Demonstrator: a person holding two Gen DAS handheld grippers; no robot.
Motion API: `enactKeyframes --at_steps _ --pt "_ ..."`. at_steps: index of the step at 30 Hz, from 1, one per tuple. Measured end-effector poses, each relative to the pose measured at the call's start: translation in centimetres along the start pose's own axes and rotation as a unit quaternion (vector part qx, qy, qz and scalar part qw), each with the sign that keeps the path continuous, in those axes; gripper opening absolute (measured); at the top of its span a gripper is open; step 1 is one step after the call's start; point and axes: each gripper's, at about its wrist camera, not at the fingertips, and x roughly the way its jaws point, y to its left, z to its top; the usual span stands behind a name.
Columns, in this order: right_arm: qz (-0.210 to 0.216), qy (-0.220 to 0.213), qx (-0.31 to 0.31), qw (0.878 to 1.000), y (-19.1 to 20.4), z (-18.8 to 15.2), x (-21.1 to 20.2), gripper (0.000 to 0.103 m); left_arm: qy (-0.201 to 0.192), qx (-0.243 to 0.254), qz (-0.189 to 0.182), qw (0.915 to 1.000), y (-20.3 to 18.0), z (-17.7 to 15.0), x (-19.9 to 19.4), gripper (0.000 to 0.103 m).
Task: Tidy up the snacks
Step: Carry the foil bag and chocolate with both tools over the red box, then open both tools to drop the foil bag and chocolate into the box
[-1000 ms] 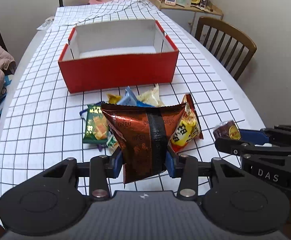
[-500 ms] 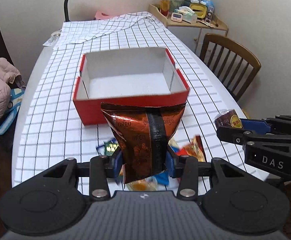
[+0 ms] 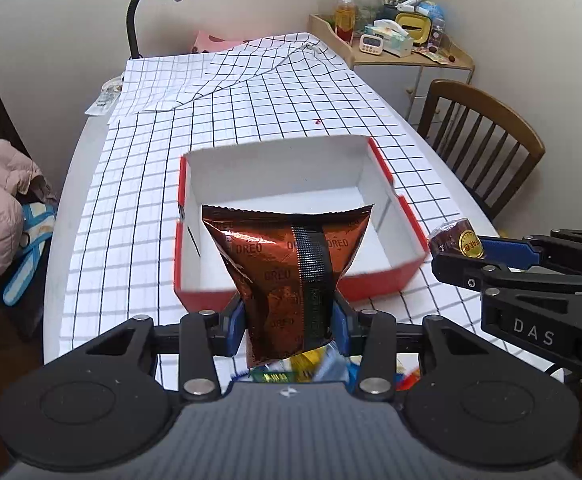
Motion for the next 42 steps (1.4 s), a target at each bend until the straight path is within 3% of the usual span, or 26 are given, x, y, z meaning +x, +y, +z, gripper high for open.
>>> enactKeyframes --at_steps 12,18,30,42 --pt "-0.020 0.038 0.022 0.999 -0.3 4.6 8.3 0.032 0.028 0.011 0.008 0.9995 3.0 7.1 6.8 0.042" --pt "-0.030 0.064 0.031 0.997 -0.7 6.1 12.7 0.032 0.060 0.014 0.003 0.9981 4.2 9.0 11.8 0.042" --pt "-0.043 0.139 0.025 0.989 -0.5 4.6 19.9 0.032 0.132 0.041 0.000 0.9905 4.7 8.5 19.8 0.042" --pt "-0.050 0.171 0.028 0.984 -0.8 3.2 22.2 0.032 0.165 0.058 -0.009 0.9845 4.3 6.9 22.8 0.043"
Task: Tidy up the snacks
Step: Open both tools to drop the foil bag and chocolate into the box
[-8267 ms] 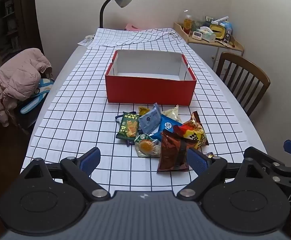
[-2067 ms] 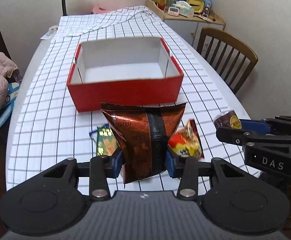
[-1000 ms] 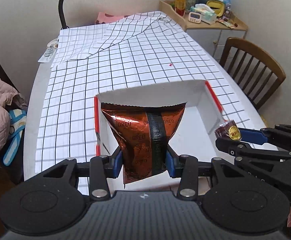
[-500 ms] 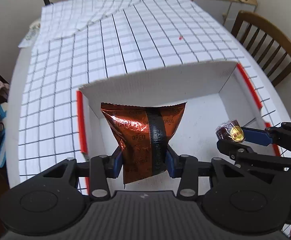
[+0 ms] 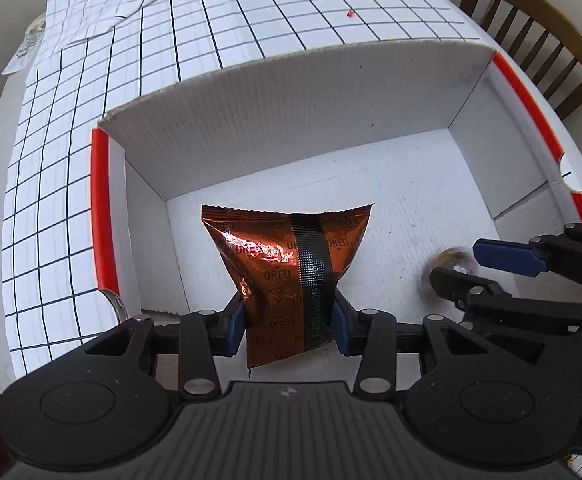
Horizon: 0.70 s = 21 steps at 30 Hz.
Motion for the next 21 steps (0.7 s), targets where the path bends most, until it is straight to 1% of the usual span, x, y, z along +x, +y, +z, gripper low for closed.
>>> enactKeyframes --at_steps 4,7,10,11,13,14,16,19,21 --pt "-0.004 0.002 0.004 1.000 -0.1 0.1 0.2 0.034 0.007 0.002 -0.002 1.0000 -0.1 0.0 0.5 0.043" --pt "-0.003 0.002 0.006 1.000 0.0 0.1 0.0 0.036 0.004 0.001 -0.001 1.0000 0.0 0.0 0.5 0.043" --pt "-0.004 0.001 0.006 1.000 -0.1 -0.1 -0.4 0.040 0.000 -0.003 -0.006 1.0000 0.0 0.2 0.3 0.043" --pt "-0.004 -0.001 0.006 1.000 -0.1 -0.2 -0.5 0.042 -0.001 -0.004 -0.005 1.0000 0.0 0.3 0.2 0.044" --pt "-0.002 -0.004 0.009 1.000 -0.1 -0.3 -0.9 0.045 -0.008 -0.005 -0.006 0.9999 0.1 0.1 -0.4 0.050" --pt "-0.002 -0.006 0.010 1.000 -0.1 -0.4 -1.0 0.047 -0.012 -0.005 -0.007 0.9999 0.1 0.0 -0.8 0.051" --pt "-0.001 -0.011 0.008 1.000 0.0 -0.5 -1.4 0.049 -0.019 -0.007 0.000 0.9998 0.0 0.0 -1.3 0.056" --pt "0.002 -0.018 0.008 1.000 -0.1 -0.8 -2.1 0.052 -0.026 -0.008 0.001 0.9996 0.0 -0.3 -2.3 0.056" --pt "0.002 -0.024 0.006 1.000 -0.2 -0.9 -2.6 0.056 -0.029 -0.011 0.002 0.9995 0.0 -0.4 -2.7 0.056"
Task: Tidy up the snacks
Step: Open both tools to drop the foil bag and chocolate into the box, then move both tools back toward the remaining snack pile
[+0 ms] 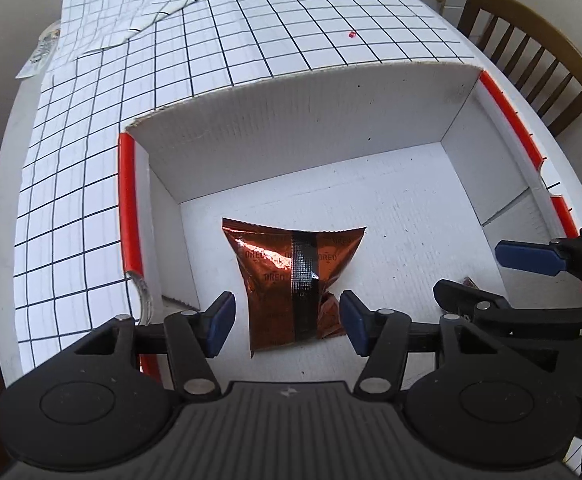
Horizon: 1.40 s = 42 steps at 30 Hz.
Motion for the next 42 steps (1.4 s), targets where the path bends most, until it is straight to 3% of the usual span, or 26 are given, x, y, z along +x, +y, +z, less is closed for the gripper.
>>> enactKeyframes --at_steps 21,42 --pt "0.018 -0.062 -0.013 0.998 -0.9 -2.4 -7.7 0.073 -0.059 -0.010 0.015 0.9981 -2.3 -3.3 -7.4 0.057" --pt "0.036 -0.120 -0.027 0.992 -1.8 -8.2 -15.0 0.087 -0.127 -0.019 0.021 0.9915 -5.6 -9.9 -14.5 0.057"
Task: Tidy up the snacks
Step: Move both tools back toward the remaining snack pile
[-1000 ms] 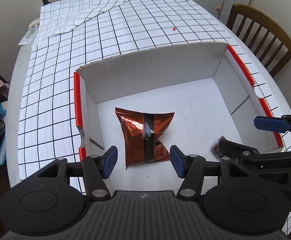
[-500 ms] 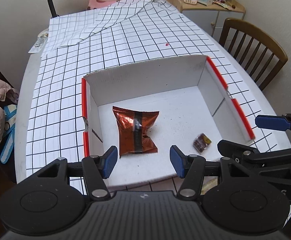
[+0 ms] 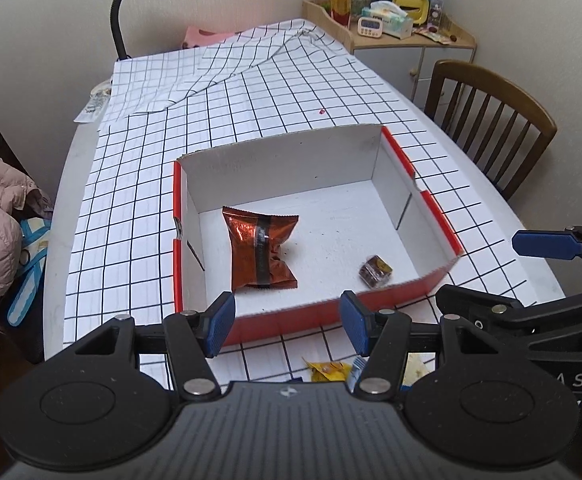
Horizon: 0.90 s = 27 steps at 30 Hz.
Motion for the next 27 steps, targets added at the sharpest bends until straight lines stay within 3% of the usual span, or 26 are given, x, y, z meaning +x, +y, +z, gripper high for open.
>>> enactKeyframes --at_steps 14,27 --pt "0.028 -0.039 0.007 0.999 0.5 -3.8 -4.6 0.094 -0.045 -0.003 0.008 0.9990 -1.6 -4.2 -4.5 0.063" --pt "0.049 -0.080 -0.003 0.996 1.1 -8.3 -7.5 0.102 -0.058 -0.036 -0.013 0.9976 -1.7 -9.3 -6.5 0.080"
